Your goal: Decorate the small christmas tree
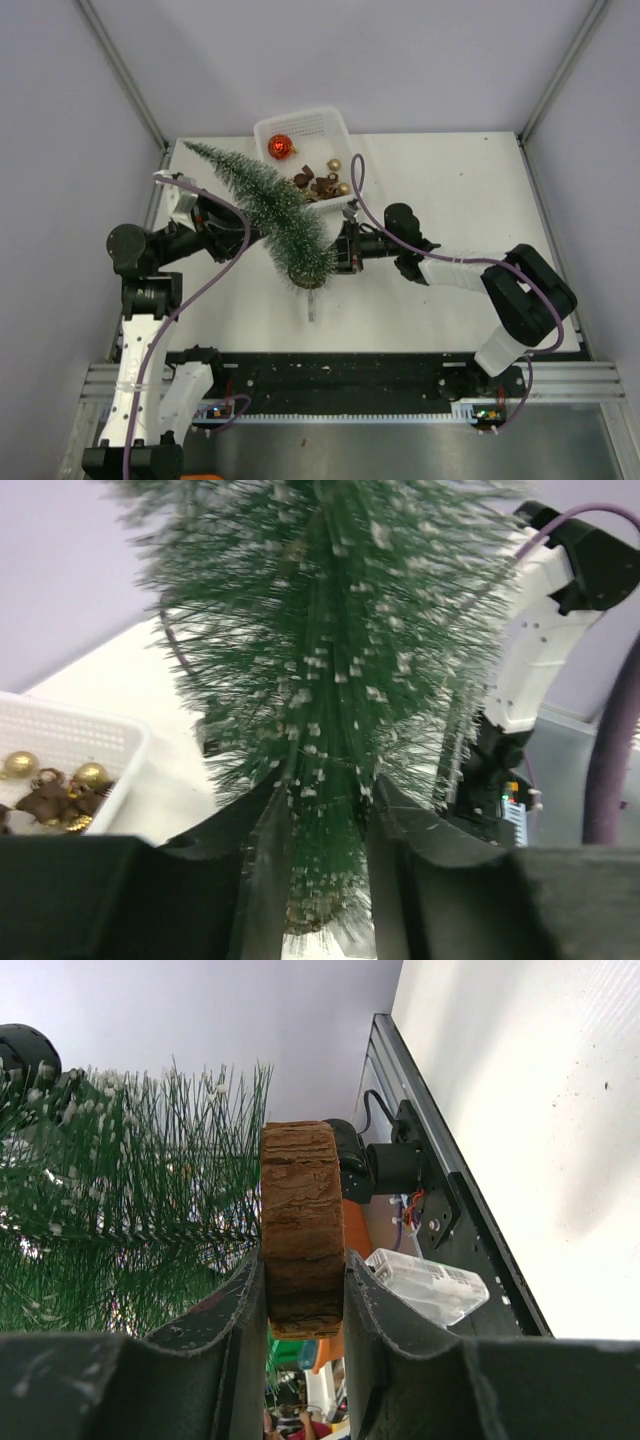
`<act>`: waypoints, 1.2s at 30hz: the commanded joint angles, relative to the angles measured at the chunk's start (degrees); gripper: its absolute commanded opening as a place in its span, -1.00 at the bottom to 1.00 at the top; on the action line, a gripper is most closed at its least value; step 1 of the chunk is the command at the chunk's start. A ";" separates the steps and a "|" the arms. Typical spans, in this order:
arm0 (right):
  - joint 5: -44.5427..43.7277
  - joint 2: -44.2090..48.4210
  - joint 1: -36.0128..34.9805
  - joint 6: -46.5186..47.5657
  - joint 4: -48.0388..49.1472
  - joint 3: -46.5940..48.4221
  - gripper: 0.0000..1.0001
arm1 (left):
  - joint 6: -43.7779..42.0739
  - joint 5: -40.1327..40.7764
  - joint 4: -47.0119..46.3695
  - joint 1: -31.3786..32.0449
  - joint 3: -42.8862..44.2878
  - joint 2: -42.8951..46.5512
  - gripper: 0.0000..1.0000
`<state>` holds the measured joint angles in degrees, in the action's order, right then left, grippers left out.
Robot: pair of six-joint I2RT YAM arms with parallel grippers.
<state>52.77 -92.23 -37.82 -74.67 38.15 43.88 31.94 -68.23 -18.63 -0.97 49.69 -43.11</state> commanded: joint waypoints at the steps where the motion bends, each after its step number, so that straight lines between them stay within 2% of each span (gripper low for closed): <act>1: 1.28 -0.94 -0.94 0.50 4.73 0.16 -1.00 | 0.14 -4.81 -0.18 0.09 -3.01 2.24 -0.41; 4: 1.54 -1.64 -1.11 -0.30 6.67 -0.98 -1.00 | -0.21 -5.69 2.19 0.09 -4.16 3.29 -0.51; 6: 1.54 -2.08 -1.20 0.49 5.97 -1.42 -1.00 | 0.05 -5.78 2.81 0.09 -5.13 4.00 -0.91; 7: 1.37 -2.52 -1.29 0.84 5.53 -1.77 -1.00 | -0.82 -5.17 4.12 0.09 -5.57 4.52 -1.00; 12: 0.75 -5.50 -1.38 2.33 4.39 -2.83 -1.00 | -11.54 -3.49 20.44 0.01 -4.69 8.48 -1.00; 16: 0.31 -8.05 -1.20 4.62 2.02 -2.22 -0.75 | -22.59 -0.69 34.50 -0.17 -5.13 11.73 -1.00; 19: -1.00 -9.28 0.02 8.22 -2.19 -1.60 -0.36 | -31.39 1.51 44.00 -0.52 -7.23 14.28 -1.00; 21: -1.62 -9.81 1.60 9.63 -3.43 -2.13 -0.15 | -37.55 4.67 47.10 -0.61 -10.04 15.60 -1.00; 23: -2.93 -10.08 4.06 12.17 -6.84 -2.39 0.02 | -41.51 6.26 48.16 -0.96 -13.64 16.31 -1.00; 27: -3.99 -9.38 8.10 16.31 -10.99 -3.44 0.23 | -41.17 6.70 43.52 -1.22 -16.64 14.91 -1.00; 32: -7.94 -3.33 15.13 22.54 -19.94 -2.40 0.26 | -42.23 5.21 43.33 -1.31 -15.15 11.12 -1.00; 34: -14.33 -0.77 17.60 27.89 -28.70 1.45 0.25 | -41.97 4.77 42.72 -1.22 -15.06 10.68 -1.00; 36: -19.35 0.64 19.01 30.72 -33.56 7.33 0.25 | -41.62 4.86 42.19 -1.31 -15.06 10.42 -1.00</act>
<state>43.90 -97.47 -21.91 -53.69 15.75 41.43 -8.32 -62.74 25.02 -2.09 33.32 -31.92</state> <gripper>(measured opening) 0.627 0.024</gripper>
